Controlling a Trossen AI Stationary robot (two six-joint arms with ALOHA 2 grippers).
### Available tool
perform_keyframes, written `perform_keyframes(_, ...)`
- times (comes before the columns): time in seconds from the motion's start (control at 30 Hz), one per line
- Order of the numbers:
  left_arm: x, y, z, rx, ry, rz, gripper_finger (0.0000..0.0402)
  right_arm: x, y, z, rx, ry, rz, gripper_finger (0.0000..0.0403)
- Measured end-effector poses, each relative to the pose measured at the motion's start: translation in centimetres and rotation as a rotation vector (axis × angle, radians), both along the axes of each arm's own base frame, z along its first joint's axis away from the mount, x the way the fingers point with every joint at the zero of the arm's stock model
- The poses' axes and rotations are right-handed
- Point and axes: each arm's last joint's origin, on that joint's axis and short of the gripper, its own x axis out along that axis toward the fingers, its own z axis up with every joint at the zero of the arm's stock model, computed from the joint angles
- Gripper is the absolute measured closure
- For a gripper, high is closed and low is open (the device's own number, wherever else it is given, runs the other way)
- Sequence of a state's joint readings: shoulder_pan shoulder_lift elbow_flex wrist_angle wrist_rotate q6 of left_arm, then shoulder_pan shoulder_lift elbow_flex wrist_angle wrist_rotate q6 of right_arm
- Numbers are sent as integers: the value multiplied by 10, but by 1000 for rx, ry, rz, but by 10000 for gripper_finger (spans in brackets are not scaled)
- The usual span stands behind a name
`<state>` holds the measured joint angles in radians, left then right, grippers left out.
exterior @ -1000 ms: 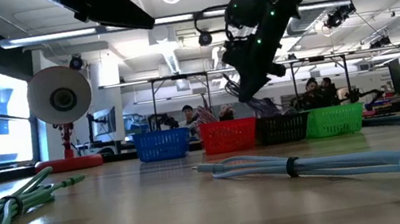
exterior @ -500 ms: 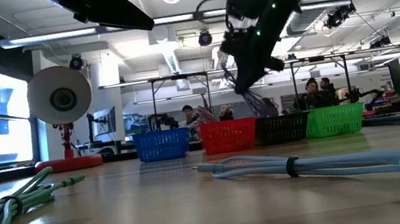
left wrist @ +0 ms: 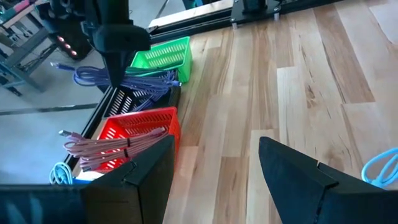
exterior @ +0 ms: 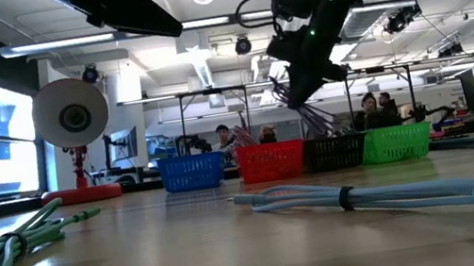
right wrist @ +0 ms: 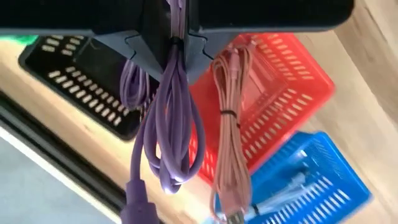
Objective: Pick & Place USB Port
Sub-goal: Put the purple charger cable into the black bin, then put the green charger cable into the green bin
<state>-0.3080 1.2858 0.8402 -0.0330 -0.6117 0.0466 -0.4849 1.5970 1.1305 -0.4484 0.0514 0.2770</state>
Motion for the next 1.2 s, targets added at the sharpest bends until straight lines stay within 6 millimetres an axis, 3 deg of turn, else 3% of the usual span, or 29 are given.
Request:
perform_keyframes(0.6, -1, 0, -3, -28, 24, -16, 177, 3, -13, -37, 74, 130, -71, 383)
perform_keyframes(0.9, -1, 0, -3, -26, 23, -12, 177, 5, -14, -46, 67, 167, -82, 289)
perform_keyframes(1.2, -1, 1, -2, 22, 32, 1, 176, 9, -8, -23, 81, 12, 109, 224)
